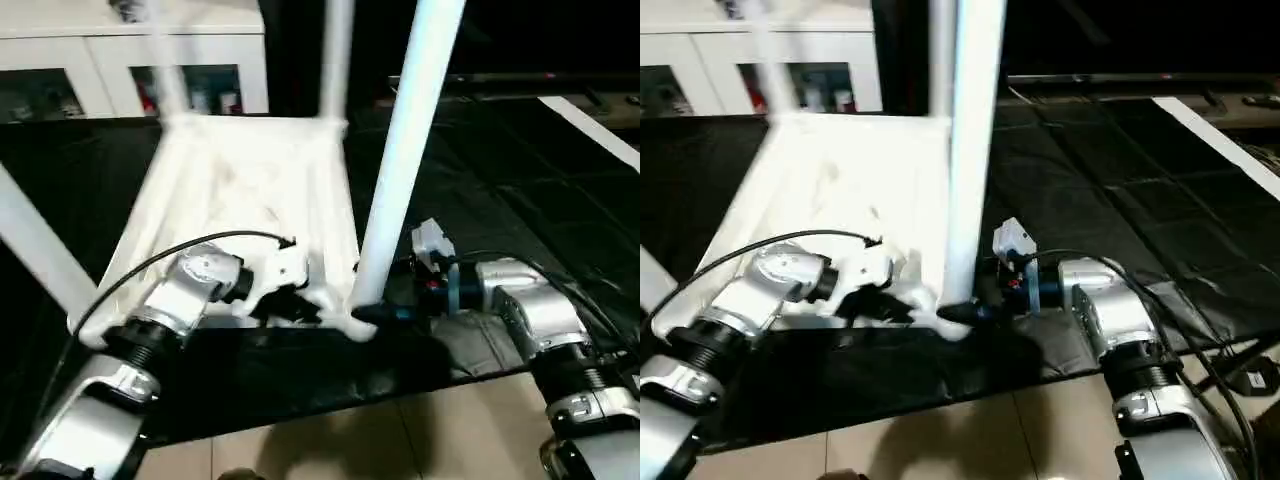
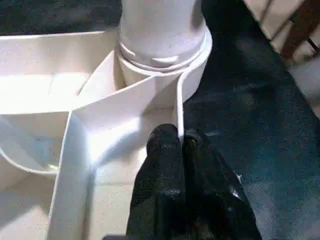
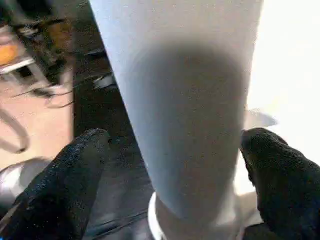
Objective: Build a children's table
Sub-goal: Rotate leg to tighten
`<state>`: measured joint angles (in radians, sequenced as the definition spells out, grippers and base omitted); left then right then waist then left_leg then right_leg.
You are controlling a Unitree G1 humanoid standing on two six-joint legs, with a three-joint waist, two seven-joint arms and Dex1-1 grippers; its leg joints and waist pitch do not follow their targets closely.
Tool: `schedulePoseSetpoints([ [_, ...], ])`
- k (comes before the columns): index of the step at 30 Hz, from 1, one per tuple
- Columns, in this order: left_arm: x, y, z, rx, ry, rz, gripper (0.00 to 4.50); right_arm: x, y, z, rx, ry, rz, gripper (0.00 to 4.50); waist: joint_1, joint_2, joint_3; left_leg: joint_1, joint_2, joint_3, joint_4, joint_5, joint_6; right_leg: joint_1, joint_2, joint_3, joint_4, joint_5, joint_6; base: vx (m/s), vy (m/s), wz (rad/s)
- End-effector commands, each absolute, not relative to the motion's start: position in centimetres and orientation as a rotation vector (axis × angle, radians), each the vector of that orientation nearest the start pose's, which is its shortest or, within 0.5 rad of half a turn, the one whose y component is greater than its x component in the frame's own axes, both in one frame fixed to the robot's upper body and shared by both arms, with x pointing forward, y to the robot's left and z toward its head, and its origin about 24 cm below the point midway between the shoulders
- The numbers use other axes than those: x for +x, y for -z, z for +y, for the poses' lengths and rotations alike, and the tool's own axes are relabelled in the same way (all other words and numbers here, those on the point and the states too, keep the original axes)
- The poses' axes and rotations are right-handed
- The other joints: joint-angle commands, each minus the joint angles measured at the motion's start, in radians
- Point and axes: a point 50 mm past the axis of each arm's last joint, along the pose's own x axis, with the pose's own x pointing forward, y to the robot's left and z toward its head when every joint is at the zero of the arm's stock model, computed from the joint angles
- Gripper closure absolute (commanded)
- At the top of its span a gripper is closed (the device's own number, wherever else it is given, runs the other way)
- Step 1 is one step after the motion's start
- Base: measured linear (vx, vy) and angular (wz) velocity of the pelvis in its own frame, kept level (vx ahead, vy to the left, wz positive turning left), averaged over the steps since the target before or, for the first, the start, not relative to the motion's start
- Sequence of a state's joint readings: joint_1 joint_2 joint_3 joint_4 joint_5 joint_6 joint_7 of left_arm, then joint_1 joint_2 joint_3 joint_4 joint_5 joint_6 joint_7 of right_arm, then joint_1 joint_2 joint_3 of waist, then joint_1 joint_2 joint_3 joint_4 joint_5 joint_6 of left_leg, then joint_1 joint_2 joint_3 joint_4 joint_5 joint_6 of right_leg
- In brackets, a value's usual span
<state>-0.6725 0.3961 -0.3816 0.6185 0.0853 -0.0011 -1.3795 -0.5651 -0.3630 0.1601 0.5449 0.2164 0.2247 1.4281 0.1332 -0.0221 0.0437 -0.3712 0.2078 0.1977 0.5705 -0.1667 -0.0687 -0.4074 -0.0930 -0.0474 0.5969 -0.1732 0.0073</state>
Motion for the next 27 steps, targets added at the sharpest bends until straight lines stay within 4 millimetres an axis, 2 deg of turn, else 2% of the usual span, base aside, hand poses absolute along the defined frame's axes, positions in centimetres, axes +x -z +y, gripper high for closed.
schedulePoseSetpoints([
  [1, 31.18, -6.33, 11.61, 0.669, 1.666, 0.488, 4.5, 31.01, -7.42, -14.35, -0.044, -1.516, 0.351, 0.06, -0.003, -0.001, -0.065, 0.021, 0.028, -0.004, -0.057, -0.202, 0.034, 0.046, -0.045, 0.028, -0.046, -0.106, -0.269, 0.0, 0.0, 0.0],
  [3, 31.17, -6.31, 11.64, 0.672, 1.67, 0.489, 4.5, 30.98, -7.42, -14.35, -0.039, -1.524, 0.353, 0.06, 0.001, -0.001, -0.065, 0.022, 0.028, -0.003, -0.056, -0.195, 0.036, 0.045, -0.044, 0.029, -0.046, -0.101, -0.268, 0.0, 0.0, 0.0],
  [4, 31.14, -6.26, 11.7, 0.677, 1.679, 0.489, 4.5, 30.91, -7.35, -14.29, -0.032, -1.544, 0.358, 0.33, 0.005, -0.003, -0.066, 0.021, 0.027, -0.003, -0.055, -0.191, 0.039, 0.046, -0.045, 0.028, -0.045, -0.099, -0.269, 0.0, 0.0, 0.0],
  [8, 31.0, -6.2, 11.71, 0.682, 1.699, 0.488, 4.5, 30.64, -6.94, -13.95, -0.022, -1.582, 0.382, 0.45, 0.006, -0.004, -0.066, 0.021, 0.028, -0.004, -0.055, -0.187, 0.038, 0.045, -0.045, 0.028, -0.044, -0.103, -0.266, 0.0, 0.0, 0.0],
  [11, 30.97, -6.11, 11.81, 0.686, 1.705, 0.49, 4.5, 30.62, -6.81, -13.82, -0.011, -1.591, 0.386, 0.84, 0.006, -0.006, -0.065, 0.02, 0.028, -0.004, -0.056, -0.195, 0.034, 0.045, -0.046, 0.028, -0.045, -0.114, -0.267, 0.0, 0.0, 0.0],
  [14, 30.97, -6.01, 11.98, 0.693, 1.706, 0.493, 4.5, 30.67, -6.79, -13.84, -0.006, -1.598, 0.387, 0.95, 0.007, -0.007, -0.065, 0.02, 0.027, -0.004, -0.056, -0.2, 0.031, 0.045, -0.047, 0.028, -0.046, -0.131, -0.26, 0.0, 0.0, 0.0],
  [22, 31.0, -5.94, 12.1, 0.696, 1.701, 0.493, 4.5, 30.72, -6.69, -13.94, 0.01, -1.601, 0.393, 1.73, 0.007, -0.006, -0.065, 0.02, 0.028, -0.005, -0.056, -0.208, 0.025, 0.044, -0.046, 0.028, -0.046, -0.145, -0.259, 0.0, 0.0, 0.0],
  [24, 31.01, -5.93, 12.11, 0.697, 1.7, 0.493, 4.5, 30.72, -6.68, -13.91, 0.012, -1.604, 0.394, 1.84, 0.008, -0.006, -0.066, 0.021, 0.028, -0.005, -0.055, -0.204, 0.026, 0.045, -0.047, 0.028, -0.045, -0.139, -0.259, 0.0, 0.0, 0.0],
  [25, 31.03, -5.91, 12.13, 0.698, 1.699, 0.493, 4.5, 30.72, -6.65, -13.87, 0.014, -1.604, 0.394, 1.84, 0.009, -0.002, -0.066, 0.021, 0.028, -0.005, -0.055, -0.204, 0.026, 0.044, -0.046, 0.028, -0.045, -0.136, -0.26, 0.0, 0.0, 0.0],
  [26, 31.04, -5.9, 12.15, 0.7, 1.698, 0.493, 4.5, 30.73, -6.63, -13.84, 0.015, -1.605, 0.394, 2.06, 0.008, -0.004, -0.066, 0.021, 0.027, -0.005, -0.055, -0.205, 0.026, 0.044, -0.046, 0.028, -0.045, -0.131, -0.261, 0.0, 0.0, 0.0],
  [27, 31.05, -5.88, 12.18, 0.702, 1.697, 0.492, 4.5, 30.74, -6.58, -13.78, 0.017, -1.604, 0.394, 2.06, 0.008, -0.003, -0.066, 0.021, 0.027, -0.005, -0.055, -0.205, 0.026, 0.045, -0.046, 0.028, -0.044, -0.128, -0.262, 0.0, 0.0, 0.0],
])
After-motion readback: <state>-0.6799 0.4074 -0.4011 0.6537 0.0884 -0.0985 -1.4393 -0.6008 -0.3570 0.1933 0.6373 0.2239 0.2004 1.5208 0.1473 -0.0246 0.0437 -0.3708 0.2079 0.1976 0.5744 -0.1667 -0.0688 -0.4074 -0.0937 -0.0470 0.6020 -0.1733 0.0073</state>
